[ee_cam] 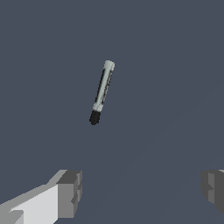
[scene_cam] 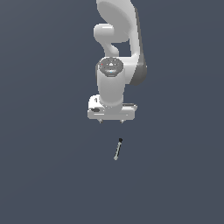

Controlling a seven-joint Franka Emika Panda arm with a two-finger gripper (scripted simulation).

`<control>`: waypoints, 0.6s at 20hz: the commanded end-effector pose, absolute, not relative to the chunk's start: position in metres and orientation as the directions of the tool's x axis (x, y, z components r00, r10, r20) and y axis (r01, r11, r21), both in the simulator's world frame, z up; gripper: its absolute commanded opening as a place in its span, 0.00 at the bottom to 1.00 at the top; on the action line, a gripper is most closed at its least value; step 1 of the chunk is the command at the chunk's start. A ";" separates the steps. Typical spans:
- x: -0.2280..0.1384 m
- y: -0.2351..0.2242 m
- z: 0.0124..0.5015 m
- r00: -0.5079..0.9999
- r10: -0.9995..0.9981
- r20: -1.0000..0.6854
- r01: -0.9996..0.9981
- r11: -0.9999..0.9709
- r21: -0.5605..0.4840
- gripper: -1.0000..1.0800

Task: Pick up the object and move it to a goal position.

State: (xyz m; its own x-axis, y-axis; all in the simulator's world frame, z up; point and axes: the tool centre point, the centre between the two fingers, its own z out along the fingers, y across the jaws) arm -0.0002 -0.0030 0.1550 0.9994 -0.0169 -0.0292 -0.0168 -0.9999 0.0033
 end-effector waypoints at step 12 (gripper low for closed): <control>0.007 0.001 0.161 1.000 0.020 -0.009 0.020 -1.000 0.011 0.96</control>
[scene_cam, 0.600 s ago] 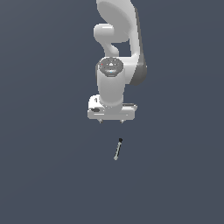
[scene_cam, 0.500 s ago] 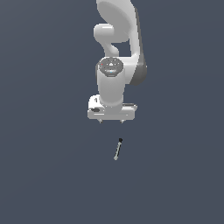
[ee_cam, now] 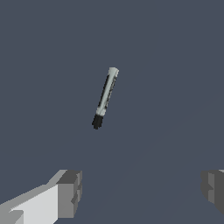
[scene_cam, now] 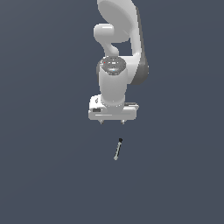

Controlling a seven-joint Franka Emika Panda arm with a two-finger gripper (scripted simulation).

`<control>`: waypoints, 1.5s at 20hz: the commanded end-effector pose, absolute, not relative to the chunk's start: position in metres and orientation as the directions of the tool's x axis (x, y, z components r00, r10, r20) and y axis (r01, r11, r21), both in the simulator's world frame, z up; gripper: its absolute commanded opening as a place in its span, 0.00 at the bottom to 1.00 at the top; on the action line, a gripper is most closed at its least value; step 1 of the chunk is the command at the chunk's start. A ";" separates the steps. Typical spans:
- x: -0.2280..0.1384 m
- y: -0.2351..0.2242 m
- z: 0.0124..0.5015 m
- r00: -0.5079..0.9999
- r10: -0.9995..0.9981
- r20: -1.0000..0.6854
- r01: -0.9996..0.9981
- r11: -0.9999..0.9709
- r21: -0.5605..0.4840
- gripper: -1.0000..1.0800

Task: Pick up the object and move it to a goal position.

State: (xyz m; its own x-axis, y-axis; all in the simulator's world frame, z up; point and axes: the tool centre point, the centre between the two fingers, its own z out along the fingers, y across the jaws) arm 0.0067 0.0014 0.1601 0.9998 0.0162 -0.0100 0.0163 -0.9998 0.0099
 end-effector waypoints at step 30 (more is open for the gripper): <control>0.075 0.033 0.063 0.959 -0.283 0.000 -0.283 -0.959 0.000 0.96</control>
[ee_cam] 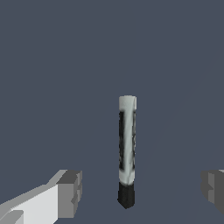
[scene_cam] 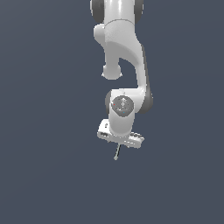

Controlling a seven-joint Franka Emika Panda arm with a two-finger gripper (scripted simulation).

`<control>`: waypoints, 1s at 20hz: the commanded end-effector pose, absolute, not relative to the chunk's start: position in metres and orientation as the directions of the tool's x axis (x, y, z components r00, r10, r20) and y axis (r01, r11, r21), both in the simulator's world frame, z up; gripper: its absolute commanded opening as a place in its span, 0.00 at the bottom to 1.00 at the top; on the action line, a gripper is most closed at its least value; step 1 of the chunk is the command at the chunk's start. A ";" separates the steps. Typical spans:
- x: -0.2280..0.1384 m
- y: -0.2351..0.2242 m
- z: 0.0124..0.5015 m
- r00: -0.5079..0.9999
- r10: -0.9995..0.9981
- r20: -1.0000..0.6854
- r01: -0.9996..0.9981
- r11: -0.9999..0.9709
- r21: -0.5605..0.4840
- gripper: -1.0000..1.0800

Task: Pick up the object and move it to a goal position.

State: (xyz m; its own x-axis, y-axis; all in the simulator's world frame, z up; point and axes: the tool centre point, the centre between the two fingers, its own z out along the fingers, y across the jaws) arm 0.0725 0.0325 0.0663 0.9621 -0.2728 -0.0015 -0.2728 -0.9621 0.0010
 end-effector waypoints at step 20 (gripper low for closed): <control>0.075 0.035 0.010 0.956 -0.292 0.000 -0.292 -0.956 0.000 0.96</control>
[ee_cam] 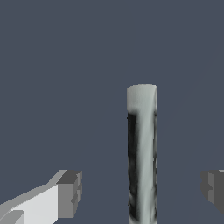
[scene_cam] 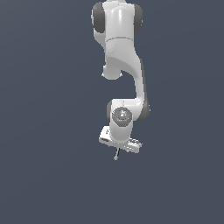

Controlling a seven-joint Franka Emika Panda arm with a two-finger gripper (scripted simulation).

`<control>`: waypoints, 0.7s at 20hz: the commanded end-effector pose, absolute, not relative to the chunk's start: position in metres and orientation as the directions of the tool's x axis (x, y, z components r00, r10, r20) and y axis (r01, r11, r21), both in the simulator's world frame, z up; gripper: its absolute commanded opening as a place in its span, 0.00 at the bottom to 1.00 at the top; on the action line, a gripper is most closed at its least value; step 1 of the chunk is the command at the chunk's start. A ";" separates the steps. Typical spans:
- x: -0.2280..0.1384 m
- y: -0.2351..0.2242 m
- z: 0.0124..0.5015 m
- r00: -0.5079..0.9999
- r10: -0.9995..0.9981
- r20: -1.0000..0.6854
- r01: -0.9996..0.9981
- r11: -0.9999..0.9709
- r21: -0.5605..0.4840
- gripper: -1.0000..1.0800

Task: Pick up the object and move it to a goal position.

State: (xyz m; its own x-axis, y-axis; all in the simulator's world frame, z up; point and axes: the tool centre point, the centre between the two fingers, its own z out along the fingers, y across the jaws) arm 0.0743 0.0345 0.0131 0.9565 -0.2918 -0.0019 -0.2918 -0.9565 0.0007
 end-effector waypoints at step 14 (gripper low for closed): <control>0.076 0.035 0.010 0.956 -0.292 0.000 -0.292 -0.956 0.000 0.00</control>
